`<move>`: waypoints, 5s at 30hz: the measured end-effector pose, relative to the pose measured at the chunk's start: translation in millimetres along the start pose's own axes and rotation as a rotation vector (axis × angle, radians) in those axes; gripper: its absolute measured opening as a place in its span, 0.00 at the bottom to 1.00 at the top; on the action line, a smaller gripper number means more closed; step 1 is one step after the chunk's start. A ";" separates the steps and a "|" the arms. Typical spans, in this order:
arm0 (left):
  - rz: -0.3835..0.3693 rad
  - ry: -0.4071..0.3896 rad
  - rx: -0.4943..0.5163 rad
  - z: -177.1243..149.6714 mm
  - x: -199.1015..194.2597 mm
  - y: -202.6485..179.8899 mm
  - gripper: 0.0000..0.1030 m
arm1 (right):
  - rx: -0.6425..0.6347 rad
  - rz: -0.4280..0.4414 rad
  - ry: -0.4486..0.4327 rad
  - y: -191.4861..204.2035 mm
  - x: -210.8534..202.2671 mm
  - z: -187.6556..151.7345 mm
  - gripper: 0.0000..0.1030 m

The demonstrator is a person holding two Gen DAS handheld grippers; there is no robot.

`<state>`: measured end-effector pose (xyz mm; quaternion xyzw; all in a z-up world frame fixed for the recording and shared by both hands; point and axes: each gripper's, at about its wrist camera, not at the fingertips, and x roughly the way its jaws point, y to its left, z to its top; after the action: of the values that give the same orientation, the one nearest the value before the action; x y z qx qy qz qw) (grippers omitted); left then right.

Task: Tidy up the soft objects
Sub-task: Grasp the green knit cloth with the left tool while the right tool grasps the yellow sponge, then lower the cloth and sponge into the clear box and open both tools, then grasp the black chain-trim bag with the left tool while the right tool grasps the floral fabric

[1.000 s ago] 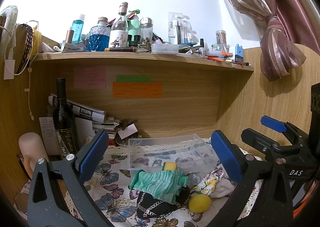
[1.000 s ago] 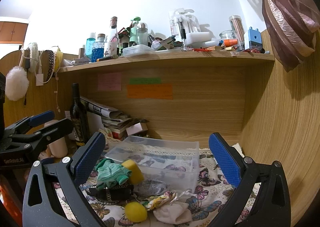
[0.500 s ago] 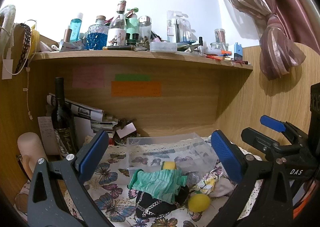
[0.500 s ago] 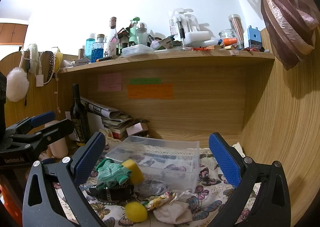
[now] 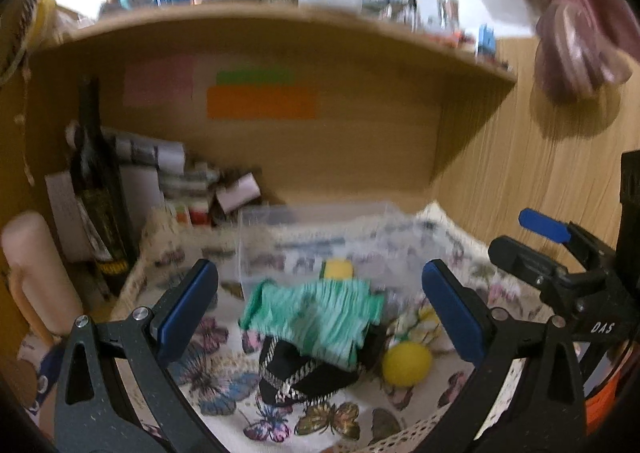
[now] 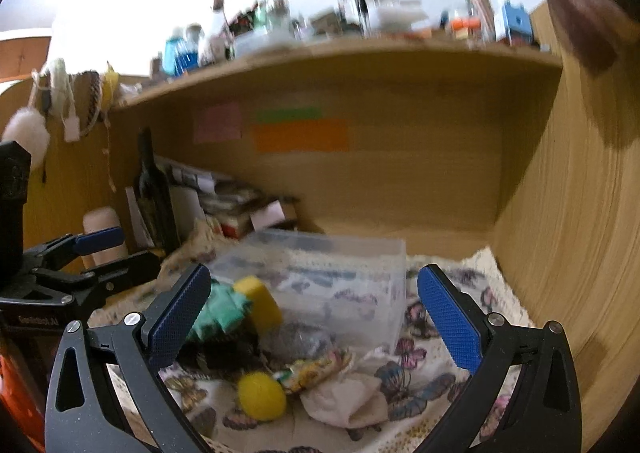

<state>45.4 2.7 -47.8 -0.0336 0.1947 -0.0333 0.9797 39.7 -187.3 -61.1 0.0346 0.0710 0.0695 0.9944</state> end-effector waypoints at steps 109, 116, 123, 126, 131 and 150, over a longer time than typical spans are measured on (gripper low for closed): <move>0.017 0.378 0.020 34.7 182.4 36.2 0.60 | -0.043 -0.001 0.401 -44.0 167.1 14.3 0.53; 0.024 0.252 0.001 54.3 135.9 39.4 0.82 | -0.047 0.025 0.286 -39.1 126.4 35.0 0.69; 0.017 0.176 -0.033 60.0 96.3 42.0 0.99 | -0.051 0.037 0.174 -32.3 82.4 42.0 0.80; 0.018 0.173 -0.037 53.0 85.7 40.2 1.00 | -0.052 0.049 0.162 -29.0 70.0 35.6 0.80; 0.023 0.201 -0.019 32.0 78.4 34.0 1.00 | -0.044 0.049 0.182 -25.4 58.4 15.4 0.80; -0.041 0.341 -0.004 -38.9 89.3 20.1 0.68 | -0.029 0.090 0.368 -9.4 72.3 -50.2 0.46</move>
<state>113.8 13.6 -119.1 -0.0336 0.3574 -0.0582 0.9315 104.5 -183.2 -121.4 0.0100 0.2491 0.1202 0.9609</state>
